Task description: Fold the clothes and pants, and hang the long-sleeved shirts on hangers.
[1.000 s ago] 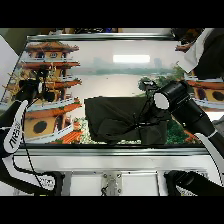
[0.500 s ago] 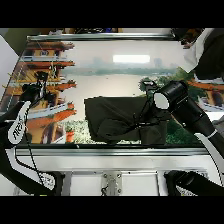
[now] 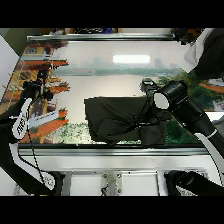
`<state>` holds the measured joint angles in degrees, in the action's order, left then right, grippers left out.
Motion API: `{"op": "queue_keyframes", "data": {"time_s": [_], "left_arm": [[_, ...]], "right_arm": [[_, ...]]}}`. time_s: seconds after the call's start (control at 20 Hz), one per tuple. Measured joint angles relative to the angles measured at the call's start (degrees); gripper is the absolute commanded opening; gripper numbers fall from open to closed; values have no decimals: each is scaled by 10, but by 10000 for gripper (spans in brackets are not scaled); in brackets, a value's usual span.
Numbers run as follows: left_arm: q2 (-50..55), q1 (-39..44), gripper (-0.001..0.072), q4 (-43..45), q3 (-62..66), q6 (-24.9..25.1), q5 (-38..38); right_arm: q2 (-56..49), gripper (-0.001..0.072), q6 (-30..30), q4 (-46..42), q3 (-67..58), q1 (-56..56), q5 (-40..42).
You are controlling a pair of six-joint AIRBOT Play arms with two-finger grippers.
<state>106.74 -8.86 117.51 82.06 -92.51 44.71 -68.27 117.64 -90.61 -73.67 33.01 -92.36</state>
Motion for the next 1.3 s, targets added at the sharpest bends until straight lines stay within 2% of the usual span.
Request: {"op": "queue_keyframes", "data": {"time_s": [0.1,0.2,0.25,0.3,0.35,0.8,1.3], "left_arm": [[2,0,613,0,3,0,13],[3,0,225,-3,4,0,22],[4,0,180,-3,4,1,24],[4,0,180,-3,4,1,26],[4,-1,8,-2,4,1,29],[-10,-1,15,-7,4,1,33],[-134,31,15,-1,5,1,22]], "right_arm": [[0,18,0,0,0,0,0],[0,17,0,0,0,0,0],[0,17,0,0,0,0,0],[0,17,0,0,0,0,0],[0,17,0,0,0,0,0],[0,17,0,0,0,0,0],[0,17,0,0,0,0,0]]}}
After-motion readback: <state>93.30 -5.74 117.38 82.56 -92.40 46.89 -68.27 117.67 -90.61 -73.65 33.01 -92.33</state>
